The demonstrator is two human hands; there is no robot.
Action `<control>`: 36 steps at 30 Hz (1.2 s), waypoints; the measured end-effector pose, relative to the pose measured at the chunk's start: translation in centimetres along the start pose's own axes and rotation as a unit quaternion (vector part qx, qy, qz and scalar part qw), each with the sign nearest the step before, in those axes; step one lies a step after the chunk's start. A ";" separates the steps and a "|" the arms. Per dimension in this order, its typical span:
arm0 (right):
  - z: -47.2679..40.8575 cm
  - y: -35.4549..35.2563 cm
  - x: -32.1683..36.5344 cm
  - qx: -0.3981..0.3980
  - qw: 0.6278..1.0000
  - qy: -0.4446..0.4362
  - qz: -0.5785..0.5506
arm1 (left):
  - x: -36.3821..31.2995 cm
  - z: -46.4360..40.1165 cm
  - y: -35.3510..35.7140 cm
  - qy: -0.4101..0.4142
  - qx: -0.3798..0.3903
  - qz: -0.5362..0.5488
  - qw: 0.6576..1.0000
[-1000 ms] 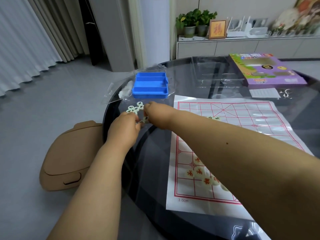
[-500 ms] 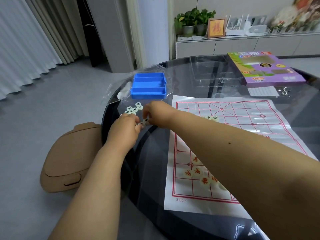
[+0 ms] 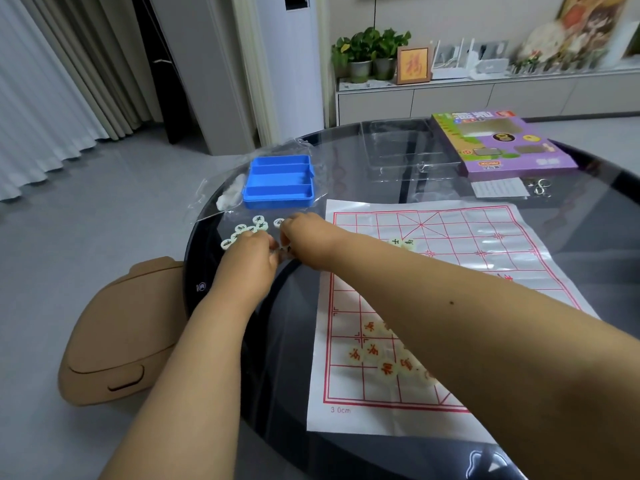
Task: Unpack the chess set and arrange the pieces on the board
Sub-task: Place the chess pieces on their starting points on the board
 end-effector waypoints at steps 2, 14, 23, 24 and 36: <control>-0.1 0.0 0.0 0.002 1.000 -0.001 -0.004 | 0.0 0.1 -0.1 -0.006 0.000 -0.001 1.000; 3.7 -3.5 -9.9 -0.057 0.982 0.155 -0.090 | -7.5 -2.7 0.7 0.036 0.022 0.081 0.996; 9.3 -2.3 -16.4 0.007 0.975 0.211 -0.062 | -14.0 -4.8 5.4 0.092 0.117 0.058 0.987; 9.4 -2.2 -16.5 0.013 0.976 0.210 -0.062 | -14.0 -4.7 5.7 0.095 0.126 0.060 0.986; 6.0 -3.6 -12.6 -0.057 0.979 0.171 -0.099 | -7.8 -3.3 1.9 0.027 0.020 0.104 0.994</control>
Point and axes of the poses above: each hand's wrist, its own z-axis away from the middle knuckle, its own y-axis out of the palm, x = y × z, the point moved 5 cm from there along -z, towards the middle knuckle, and after that the axes turned 10 degrees about -x, right-handed, at the moved point
